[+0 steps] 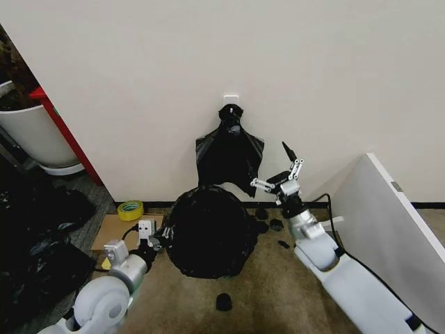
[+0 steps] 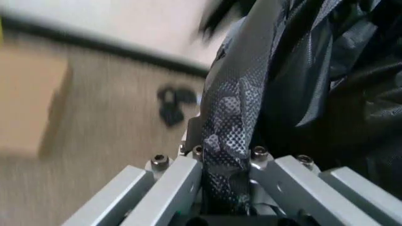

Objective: Place the garbage bag over the trash bin.

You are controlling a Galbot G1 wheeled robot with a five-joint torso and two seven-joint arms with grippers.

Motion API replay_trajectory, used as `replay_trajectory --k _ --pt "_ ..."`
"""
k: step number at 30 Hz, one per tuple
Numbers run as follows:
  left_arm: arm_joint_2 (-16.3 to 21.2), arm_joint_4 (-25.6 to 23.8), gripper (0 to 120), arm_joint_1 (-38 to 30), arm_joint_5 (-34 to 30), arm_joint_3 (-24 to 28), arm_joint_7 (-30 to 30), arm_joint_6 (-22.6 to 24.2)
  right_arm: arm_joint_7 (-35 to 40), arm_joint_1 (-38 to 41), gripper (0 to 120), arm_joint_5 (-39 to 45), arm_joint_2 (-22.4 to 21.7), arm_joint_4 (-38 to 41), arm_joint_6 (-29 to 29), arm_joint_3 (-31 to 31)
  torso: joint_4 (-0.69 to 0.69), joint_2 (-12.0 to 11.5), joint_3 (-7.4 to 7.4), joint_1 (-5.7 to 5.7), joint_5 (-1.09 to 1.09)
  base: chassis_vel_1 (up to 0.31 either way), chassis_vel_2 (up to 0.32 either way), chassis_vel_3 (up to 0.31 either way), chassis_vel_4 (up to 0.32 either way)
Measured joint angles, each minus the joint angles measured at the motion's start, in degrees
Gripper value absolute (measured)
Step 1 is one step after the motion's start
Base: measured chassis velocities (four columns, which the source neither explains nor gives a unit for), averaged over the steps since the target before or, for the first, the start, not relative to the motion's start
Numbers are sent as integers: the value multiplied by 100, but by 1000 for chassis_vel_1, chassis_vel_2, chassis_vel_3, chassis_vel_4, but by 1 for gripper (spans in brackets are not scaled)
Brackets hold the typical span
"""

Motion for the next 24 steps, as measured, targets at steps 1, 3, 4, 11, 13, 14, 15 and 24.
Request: replay_trajectory --k 1,3,4,11,13,14,15,24 --pt "-64 18 0 1 -15 67 -113 94 -28 -82 100 -60 42 6 38 31 0 0 0 0 -1 0 0 0 0" --pt "-166 94 0 11 21 220 -251 174 -66 -194 100 -138 122 -2 103 67 1 0 0 0 0 0 0 0 0" --pt "-205 124 0 14 49 288 -295 206 -81 -227 100 -162 148 -11 121 72 1 0 0 0 -1 0 0 0 0" --pt "-555 488 0 -23 453 690 -495 289 -167 -360 100 -251 301 -75 194 79 1 0 0 0 -1 0 0 0 0" --pt "-599 552 0 -32 498 731 -539 293 -174 -367 100 -251 306 -82 195 72 1 0 0 0 -1 0 0 0 0" --pt "-625 583 0 -38 521 754 -570 305 -178 -371 100 -251 305 -88 196 62 1 0 0 0 -1 0 0 0 0" --pt "-650 614 1 -43 543 776 -594 314 -184 -373 100 -253 299 -91 196 51 1 0 0 0 -1 0 0 0 0" --pt "-690 766 34 -43 766 767 -578 240 -242 -385 100 -251 249 -89 201 12 1 0 0 0 -1 0 0 0 0"
